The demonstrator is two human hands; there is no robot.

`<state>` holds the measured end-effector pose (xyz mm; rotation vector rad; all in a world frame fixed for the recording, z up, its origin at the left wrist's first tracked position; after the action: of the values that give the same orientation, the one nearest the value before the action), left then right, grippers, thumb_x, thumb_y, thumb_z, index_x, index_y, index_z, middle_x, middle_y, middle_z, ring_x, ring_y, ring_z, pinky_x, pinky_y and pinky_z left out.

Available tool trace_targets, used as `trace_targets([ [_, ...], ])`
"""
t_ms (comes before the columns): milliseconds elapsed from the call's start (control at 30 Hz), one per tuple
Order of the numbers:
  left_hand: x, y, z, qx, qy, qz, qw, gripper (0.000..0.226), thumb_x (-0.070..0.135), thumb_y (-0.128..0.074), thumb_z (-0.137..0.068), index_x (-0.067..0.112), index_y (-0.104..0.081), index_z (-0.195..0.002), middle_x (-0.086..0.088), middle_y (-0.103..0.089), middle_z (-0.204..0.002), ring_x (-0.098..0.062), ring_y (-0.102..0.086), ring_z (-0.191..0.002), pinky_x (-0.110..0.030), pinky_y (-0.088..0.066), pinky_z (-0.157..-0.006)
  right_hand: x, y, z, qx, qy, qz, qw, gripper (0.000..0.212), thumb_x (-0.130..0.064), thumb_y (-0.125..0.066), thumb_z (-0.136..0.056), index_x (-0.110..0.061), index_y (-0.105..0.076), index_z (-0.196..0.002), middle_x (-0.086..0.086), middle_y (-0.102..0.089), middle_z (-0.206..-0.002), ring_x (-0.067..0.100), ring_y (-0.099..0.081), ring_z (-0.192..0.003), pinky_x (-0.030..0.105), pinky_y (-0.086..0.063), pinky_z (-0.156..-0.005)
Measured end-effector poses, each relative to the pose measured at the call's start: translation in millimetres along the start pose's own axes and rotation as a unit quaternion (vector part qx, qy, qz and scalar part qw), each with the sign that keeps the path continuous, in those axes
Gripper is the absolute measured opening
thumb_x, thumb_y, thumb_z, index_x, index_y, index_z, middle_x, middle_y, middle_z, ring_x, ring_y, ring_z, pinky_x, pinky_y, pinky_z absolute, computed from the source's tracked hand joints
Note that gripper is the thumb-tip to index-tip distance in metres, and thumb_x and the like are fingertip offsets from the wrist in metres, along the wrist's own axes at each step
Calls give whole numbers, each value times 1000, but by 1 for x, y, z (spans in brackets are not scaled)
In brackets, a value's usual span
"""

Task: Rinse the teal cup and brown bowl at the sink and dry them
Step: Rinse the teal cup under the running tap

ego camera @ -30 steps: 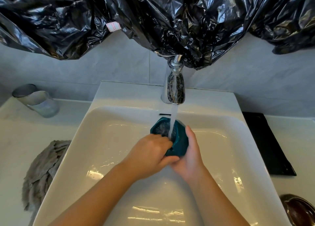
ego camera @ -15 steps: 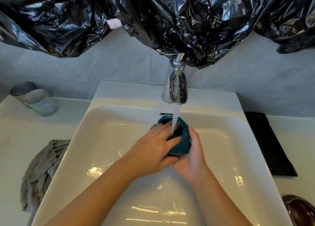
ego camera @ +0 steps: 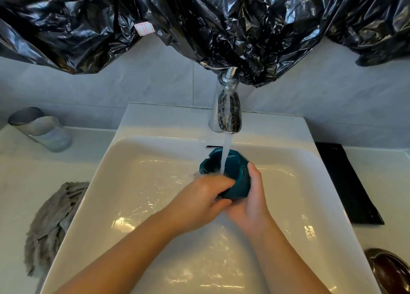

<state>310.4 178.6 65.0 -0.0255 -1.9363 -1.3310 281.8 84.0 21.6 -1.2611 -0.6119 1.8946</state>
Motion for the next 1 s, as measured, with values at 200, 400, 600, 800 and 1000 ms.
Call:
trace_targets([
  [200,-9,7,-4,-2,-61,-234,970,8,25,-65,-82,17,-64,-82,1,-66,-76,-19,-64,-70,-29,-45,-87,0,-1,-3,-2,2,-37,999,53,-48,-48,-88,-10,-67,-120,17,-69,-119,28,-71,-99,41,-58,-76],
  [400,7,5,-10,2,-60,-175,983,35,37,-60,-88,15,-58,-116,-7,-59,-124,-24,-56,-108,-38,-48,-96,-1,5,-3,2,2,-38,999,56,-54,-42,-90,-15,-72,-117,15,-69,-121,29,-69,-107,41,-57,-85],
  [600,-13,-7,-3,-39,-5,-354,935,40,49,-59,-83,14,-67,-100,-6,-71,-91,-18,-66,-78,-29,-55,-71,6,3,-7,-18,-15,11,1000,48,-42,-47,-94,-13,-65,-127,20,-60,-134,35,-60,-119,50,-42,-94],
  [800,-1,8,-4,70,41,-163,983,29,39,-72,-73,17,-55,-66,3,-57,-56,-18,-53,-47,-26,-44,-44,11,-4,-6,-21,-11,-27,999,46,-39,-45,-91,-11,-74,-114,17,-69,-120,29,-70,-103,36,-58,-73],
  [1000,1,-5,1,20,-32,-214,976,33,32,-62,-84,24,-57,-115,1,-60,-124,-22,-52,-120,-38,-31,-113,2,5,-5,21,-43,-16,999,57,-52,-44,-91,-11,-72,-118,18,-68,-122,30,-69,-106,44,-53,-85],
])
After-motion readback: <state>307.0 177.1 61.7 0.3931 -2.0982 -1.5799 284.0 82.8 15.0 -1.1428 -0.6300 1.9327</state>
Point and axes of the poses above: each hand's wrist, its own z-axis away from the middle knuckle, its own y-axis out of the back of the hand, x = y × z, the point moved 5 cm from there along -z, towards the middle knuckle
